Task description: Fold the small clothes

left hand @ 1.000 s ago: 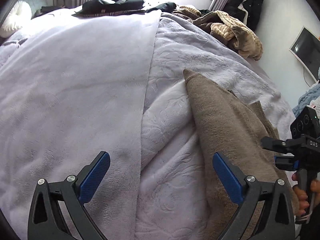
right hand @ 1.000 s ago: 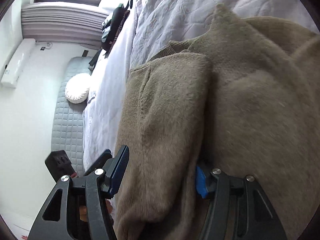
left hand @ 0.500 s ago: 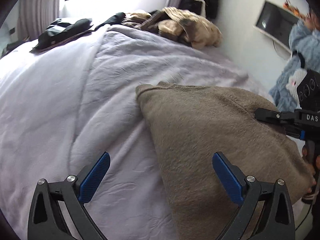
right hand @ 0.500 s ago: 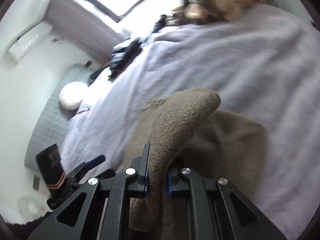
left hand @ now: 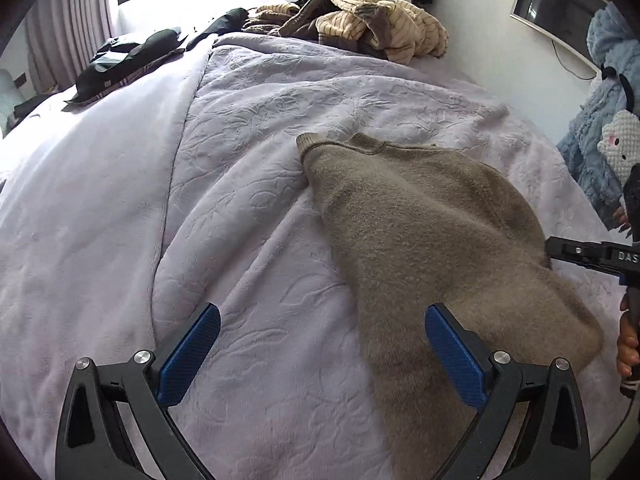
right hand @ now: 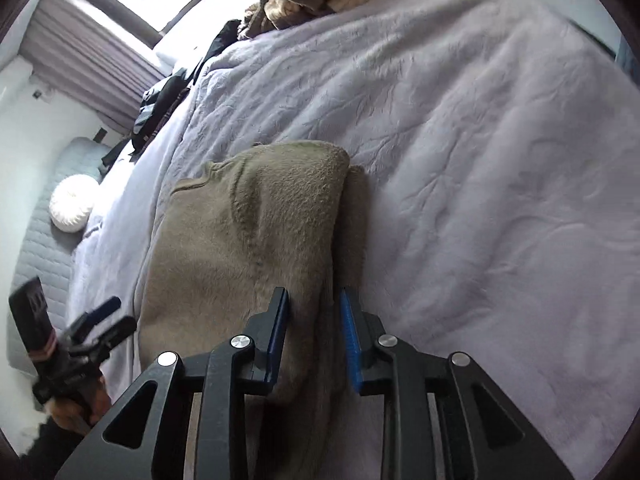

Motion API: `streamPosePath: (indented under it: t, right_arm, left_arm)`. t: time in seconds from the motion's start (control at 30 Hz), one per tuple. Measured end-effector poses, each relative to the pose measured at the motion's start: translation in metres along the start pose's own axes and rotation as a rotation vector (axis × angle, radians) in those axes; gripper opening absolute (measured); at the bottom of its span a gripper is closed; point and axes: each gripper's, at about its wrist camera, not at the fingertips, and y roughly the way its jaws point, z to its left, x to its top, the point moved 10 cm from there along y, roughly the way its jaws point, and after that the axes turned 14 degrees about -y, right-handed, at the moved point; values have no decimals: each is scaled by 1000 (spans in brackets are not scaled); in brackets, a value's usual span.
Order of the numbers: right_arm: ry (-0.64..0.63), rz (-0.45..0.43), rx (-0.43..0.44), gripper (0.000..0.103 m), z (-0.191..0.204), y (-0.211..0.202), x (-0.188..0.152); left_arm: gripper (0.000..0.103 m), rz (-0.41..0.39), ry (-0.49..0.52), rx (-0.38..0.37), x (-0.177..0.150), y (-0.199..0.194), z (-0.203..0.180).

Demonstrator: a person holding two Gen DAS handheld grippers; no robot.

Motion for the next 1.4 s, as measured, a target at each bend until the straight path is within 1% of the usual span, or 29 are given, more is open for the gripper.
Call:
streamPosePath:
  t: [0.1,0.13,0.2,0.27,0.3,0.33,0.4,0.43,0.47,0.53,0.57,0.67,0.77,0.93,1.07,1.13,1.17,1.4]
  right_arm:
    - [-52,-53,32,29,28,-32,-4]
    - [-88,-66,37,29,42,-40,-6]
    - [-147,-76,42,28,63,-48,-12]
    - [-218,-49,21,27,80,-45,-26]
    - [-240,-27,-3,27,82,-41,-34]
    - [-246,12,-33,26,78,-30,-48]
    - [-197,63,-46,21,62,-17,-66]
    - [-144,100,-56,11,47,-7,-81]
    - [-113,109,-51,7,39,-3,-89]
    - [-65,83,-23,7,31,-3,-96]
    - [-67,74,-26,6,31,-6,-97]
    - [-127,79,-93,6,37,-9,-96]
    - [-159,88,-133,6,40,-12,-95]
    - [-100,98,-125,6,43,-22,-92]
    - [-80,105,-129,7,52,-26,-91]
    - [-65,104,-122,12,54,-29,-89]
    - [-56,103,-125,12,54,-31,-88]
    - [6,91,-154,12,47,-47,-72]
  left_arm:
    - [102,30,-12,-56,-8,-4,-9]
    - [102,37,-6,-63,-13,-4,-13]
    - [102,48,16,-58,-22,1,-19]
    - [102,71,37,-35,-36,8,-21]
    - [102,90,48,-22,-45,15,-20]
    - [102,104,55,-9,-54,20,-17]
    - [102,114,44,-11,-65,26,-10]
    - [103,120,32,-18,-69,28,-7]
    - [103,123,21,-23,-72,29,-5]
    - [103,130,-5,-33,-78,28,-2]
    - [103,126,-10,-31,-80,27,-1]
    - [103,115,-12,-9,-82,22,-2]
    - [102,106,-18,15,-82,16,-2]
    - [102,80,-19,51,-78,-2,-1]
    - [102,75,-65,46,-79,-18,3]
    - [102,70,-77,48,-77,-22,1]
    - [102,65,-79,53,-76,-26,1]
    - [102,4,-56,71,-62,-46,-10]
